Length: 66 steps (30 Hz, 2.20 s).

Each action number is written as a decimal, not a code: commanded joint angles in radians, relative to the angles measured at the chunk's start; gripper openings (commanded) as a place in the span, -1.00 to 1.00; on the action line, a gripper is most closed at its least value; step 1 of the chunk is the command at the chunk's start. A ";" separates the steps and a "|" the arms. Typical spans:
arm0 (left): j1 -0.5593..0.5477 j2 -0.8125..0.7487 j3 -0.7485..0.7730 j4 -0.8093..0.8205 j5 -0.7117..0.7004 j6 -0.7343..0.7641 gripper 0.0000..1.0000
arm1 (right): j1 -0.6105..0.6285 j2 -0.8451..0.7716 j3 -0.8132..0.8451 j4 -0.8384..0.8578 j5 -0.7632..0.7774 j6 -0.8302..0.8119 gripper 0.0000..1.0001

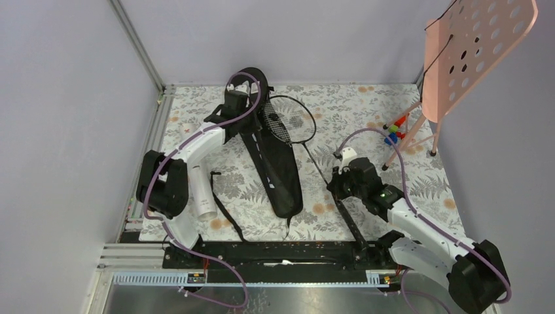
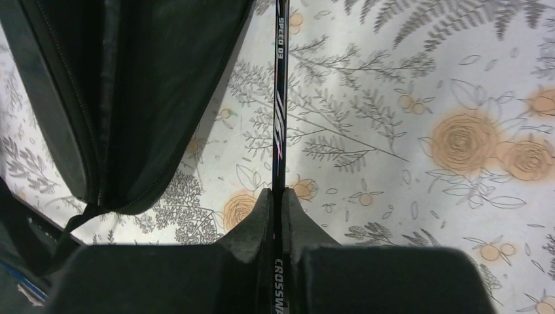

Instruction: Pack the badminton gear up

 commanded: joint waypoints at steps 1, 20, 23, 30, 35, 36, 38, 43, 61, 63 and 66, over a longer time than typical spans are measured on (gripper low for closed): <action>0.003 0.005 0.057 0.080 0.115 -0.016 -1.00 | 0.102 0.083 0.056 0.071 0.024 -0.058 -1.00; 0.018 0.008 0.196 -0.197 0.036 0.183 -1.00 | 0.327 0.399 0.289 -0.078 0.459 -0.114 -1.00; 0.028 -0.001 0.198 -0.210 0.072 0.199 -1.00 | 0.329 0.455 0.320 -0.097 0.491 -0.123 -1.00; 0.047 0.002 0.204 -0.273 0.047 0.227 -1.00 | 0.332 0.568 0.390 -0.149 0.607 -0.123 -0.97; 0.051 0.024 0.201 -0.238 0.098 0.213 -1.00 | 0.350 0.577 0.385 -0.108 0.587 -0.141 -0.94; 0.051 0.035 0.202 -0.223 0.119 0.206 -1.00 | 0.360 0.570 0.378 -0.093 0.575 -0.144 -0.95; 0.050 0.059 0.200 -0.178 0.152 0.176 -1.00 | 0.397 0.556 0.359 -0.058 0.559 -0.160 -0.96; 0.049 0.134 0.251 -0.172 0.207 0.138 -1.00 | 0.473 0.575 0.355 -0.015 0.538 -0.147 -0.95; -0.087 -0.001 0.069 -0.117 0.324 0.190 -1.00 | 0.573 0.767 0.576 0.233 0.718 -0.185 -1.00; -0.112 -0.031 0.039 -0.099 0.342 0.172 -1.00 | 0.560 0.786 0.617 0.236 0.705 -0.167 -1.00; -0.124 -0.070 -0.018 -0.053 0.368 0.110 -1.00 | 0.515 0.796 0.659 0.242 0.645 -0.097 -1.00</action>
